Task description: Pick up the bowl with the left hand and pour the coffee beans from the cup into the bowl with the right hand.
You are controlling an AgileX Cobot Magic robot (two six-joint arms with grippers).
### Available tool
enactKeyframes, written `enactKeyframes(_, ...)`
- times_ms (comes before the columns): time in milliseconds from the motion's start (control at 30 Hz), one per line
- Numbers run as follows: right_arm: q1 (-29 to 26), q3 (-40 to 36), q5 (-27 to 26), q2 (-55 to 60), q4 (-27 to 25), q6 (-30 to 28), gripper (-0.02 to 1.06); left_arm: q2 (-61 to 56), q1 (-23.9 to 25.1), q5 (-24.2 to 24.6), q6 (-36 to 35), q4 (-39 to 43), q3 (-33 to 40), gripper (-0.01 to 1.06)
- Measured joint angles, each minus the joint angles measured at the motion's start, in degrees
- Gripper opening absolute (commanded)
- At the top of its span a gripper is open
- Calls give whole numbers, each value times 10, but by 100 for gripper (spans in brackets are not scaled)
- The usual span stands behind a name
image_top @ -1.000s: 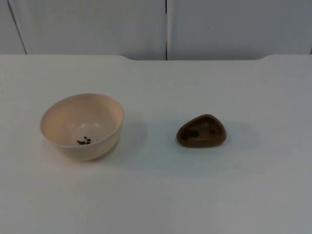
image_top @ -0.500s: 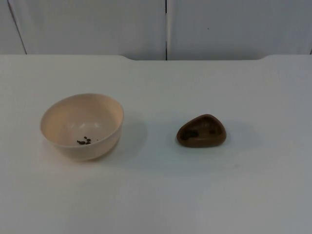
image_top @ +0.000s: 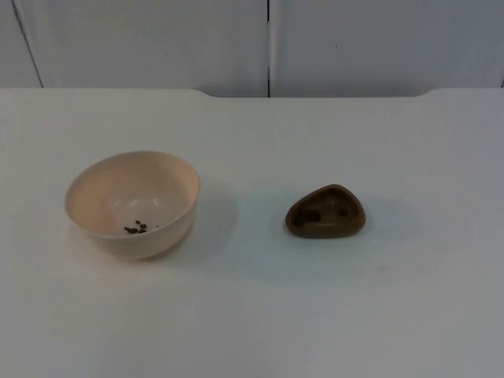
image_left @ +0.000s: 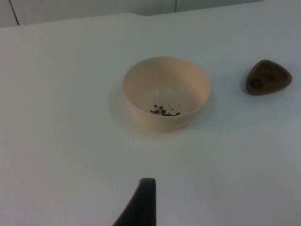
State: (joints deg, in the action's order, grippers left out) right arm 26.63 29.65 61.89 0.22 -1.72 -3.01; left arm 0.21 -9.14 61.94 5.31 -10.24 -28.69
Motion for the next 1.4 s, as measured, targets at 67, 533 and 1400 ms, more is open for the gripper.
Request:
enactKeyframes(67,0,0,0,0,0,0,71,0,0,0,-1,0,0,89)
enactKeyframes(533,0,0,0,0,0,0,71,0,0,-2,-53,39,0,105)
enactKeyframes(1400,0,0,0,0,26,30,105,0,0,-3,-63,46,0,105)
